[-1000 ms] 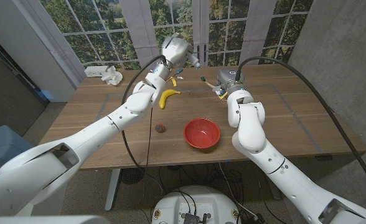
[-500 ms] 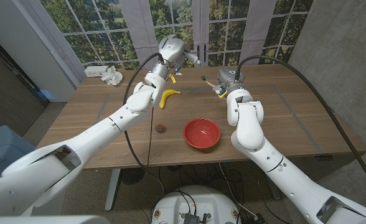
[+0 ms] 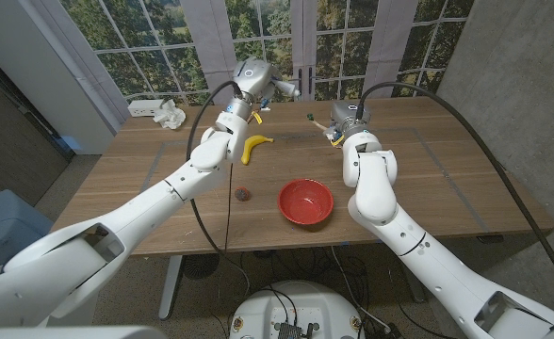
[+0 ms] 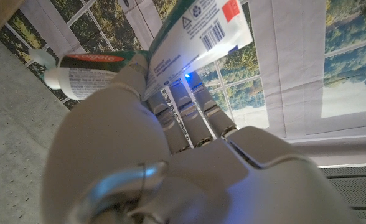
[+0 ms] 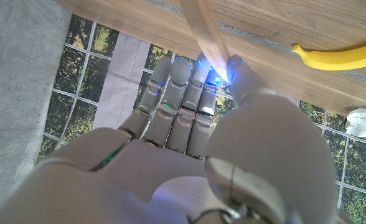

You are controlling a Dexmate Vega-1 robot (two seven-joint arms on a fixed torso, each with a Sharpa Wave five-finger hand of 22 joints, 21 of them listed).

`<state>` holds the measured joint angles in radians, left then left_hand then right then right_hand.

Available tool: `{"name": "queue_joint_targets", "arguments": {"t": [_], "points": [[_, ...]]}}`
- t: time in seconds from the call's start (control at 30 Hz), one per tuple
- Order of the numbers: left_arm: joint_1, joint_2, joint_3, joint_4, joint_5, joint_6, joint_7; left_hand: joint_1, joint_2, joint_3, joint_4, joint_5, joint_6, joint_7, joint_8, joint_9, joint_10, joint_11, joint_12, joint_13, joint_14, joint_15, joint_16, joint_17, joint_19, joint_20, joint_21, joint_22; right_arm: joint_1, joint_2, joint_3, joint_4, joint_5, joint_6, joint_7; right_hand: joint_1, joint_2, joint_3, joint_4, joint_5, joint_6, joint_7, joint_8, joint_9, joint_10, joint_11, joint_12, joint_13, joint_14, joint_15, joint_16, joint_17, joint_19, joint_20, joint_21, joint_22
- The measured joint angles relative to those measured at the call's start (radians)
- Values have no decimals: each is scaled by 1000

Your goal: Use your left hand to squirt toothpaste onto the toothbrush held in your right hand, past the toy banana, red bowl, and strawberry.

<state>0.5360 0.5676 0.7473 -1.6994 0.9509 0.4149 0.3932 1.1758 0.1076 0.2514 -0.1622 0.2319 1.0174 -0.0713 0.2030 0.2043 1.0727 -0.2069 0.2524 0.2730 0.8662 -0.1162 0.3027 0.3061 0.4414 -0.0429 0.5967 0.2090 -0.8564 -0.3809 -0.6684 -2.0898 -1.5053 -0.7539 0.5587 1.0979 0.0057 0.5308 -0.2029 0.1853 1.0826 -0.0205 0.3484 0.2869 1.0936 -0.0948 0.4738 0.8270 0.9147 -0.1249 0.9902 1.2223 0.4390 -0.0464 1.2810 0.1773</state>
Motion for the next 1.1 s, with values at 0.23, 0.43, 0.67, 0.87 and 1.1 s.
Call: {"name": "queue_joint_targets", "arguments": {"t": [0.23,0.43,0.67,0.87,1.1], "points": [[11,-7,-13,0,-63,8,12,-10,3,0,0,0,-3,3,0,0,-5,-2,-6,-8,-5,5,-8,-5,-5,-5,8,0,9,0,-1,11,13,-14,-9,0,0,0,0,0,0,0,3,1,0,0,-3,-3,0,0,0,0,0,0,0,0],[23,-13,-24,-4,-106,18,17,-20,2,0,0,0,-5,5,-4,-5,-5,-2,-6,-11,-5,5,-8,-5,-5,-5,8,-2,14,-2,-1,19,25,-30,-17,0,0,0,0,0,0,0,3,1,0,0,-3,-4,0,0,0,0,0,0,0,0],[39,-18,-37,-17,-169,39,19,-23,6,0,0,0,-11,11,-4,-5,-5,-1,-13,-14,-5,5,-14,-5,-5,-5,8,-5,17,-10,2,21,40,-51,-31,0,0,0,0,-1,0,0,3,0,0,0,-3,-3,0,0,0,0,0,0,0,0],[53,-20,-47,-35,-211,61,14,-33,7,0,0,-8,-19,9,-7,-5,-7,0,-13,-19,-5,5,-20,-9,-11,0,8,-5,16,-17,6,17,54,-66,-43,0,0,0,0,-2,0,0,3,0,0,0,-4,-2,0,0,0,0,0,0,0,0],[75,-21,-61,-65,-265,96,-3,-43,4,2,2,-8,-23,12,-7,-4,-14,-4,-20,-24,-5,5,-26,-14,-11,0,8,-4,5,-29,16,1,77,-89,-68,-1,-1,0,0,0,0,0,2,-2,0,0,-3,-1,0,0,0,0,0,0,0,0]]}}
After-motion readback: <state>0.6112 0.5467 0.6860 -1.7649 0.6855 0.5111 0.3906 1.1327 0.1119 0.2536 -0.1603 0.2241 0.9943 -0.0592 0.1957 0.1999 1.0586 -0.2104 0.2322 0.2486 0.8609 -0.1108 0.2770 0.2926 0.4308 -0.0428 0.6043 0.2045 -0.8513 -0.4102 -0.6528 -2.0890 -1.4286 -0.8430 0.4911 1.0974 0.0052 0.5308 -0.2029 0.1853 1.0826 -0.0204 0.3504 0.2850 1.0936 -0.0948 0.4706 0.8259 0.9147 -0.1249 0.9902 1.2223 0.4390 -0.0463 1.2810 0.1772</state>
